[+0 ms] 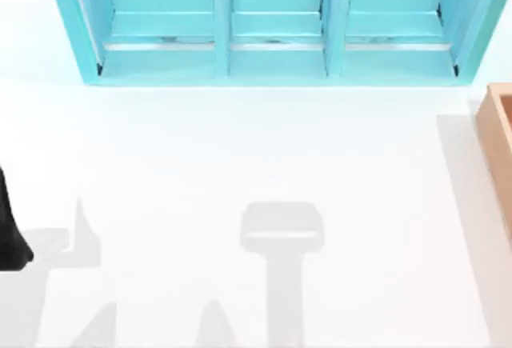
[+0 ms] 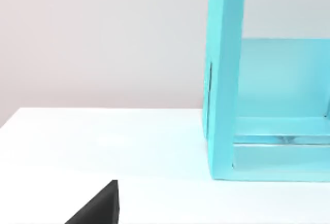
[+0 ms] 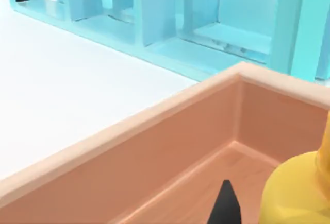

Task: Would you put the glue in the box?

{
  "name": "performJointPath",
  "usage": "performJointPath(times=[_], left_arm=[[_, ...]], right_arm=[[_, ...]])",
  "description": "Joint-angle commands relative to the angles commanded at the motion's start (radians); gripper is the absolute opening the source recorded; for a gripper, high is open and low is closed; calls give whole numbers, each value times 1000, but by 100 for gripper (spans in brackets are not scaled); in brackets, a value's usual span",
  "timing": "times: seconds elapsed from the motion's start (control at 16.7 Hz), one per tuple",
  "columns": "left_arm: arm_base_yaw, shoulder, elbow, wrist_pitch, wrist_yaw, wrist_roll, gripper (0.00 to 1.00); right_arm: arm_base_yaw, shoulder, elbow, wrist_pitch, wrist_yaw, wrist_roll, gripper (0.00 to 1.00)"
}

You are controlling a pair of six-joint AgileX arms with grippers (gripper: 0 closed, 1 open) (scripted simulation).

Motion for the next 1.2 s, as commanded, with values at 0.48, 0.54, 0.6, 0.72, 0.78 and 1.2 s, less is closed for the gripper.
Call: performJointPath(times=[0.48, 0.54, 0.6, 0.72, 0.78, 1.2], left_arm=[[0, 0, 0, 0, 0, 0, 100], [0, 0, 0, 0, 0, 0, 100], [0, 0, 0, 0, 0, 0, 100], [0, 0, 0, 0, 0, 0, 100], [0, 0, 0, 0, 0, 0, 100], [0, 0, 0, 0, 0, 0, 100]], right_arm=[[0, 0, 0, 0, 0, 0, 38], [0, 0, 0, 0, 0, 0, 45], [0, 0, 0, 0, 0, 0, 53], [0, 0, 0, 0, 0, 0, 68], [0, 0, 0, 0, 0, 0, 75], [0, 0, 0, 0, 0, 0, 100]])
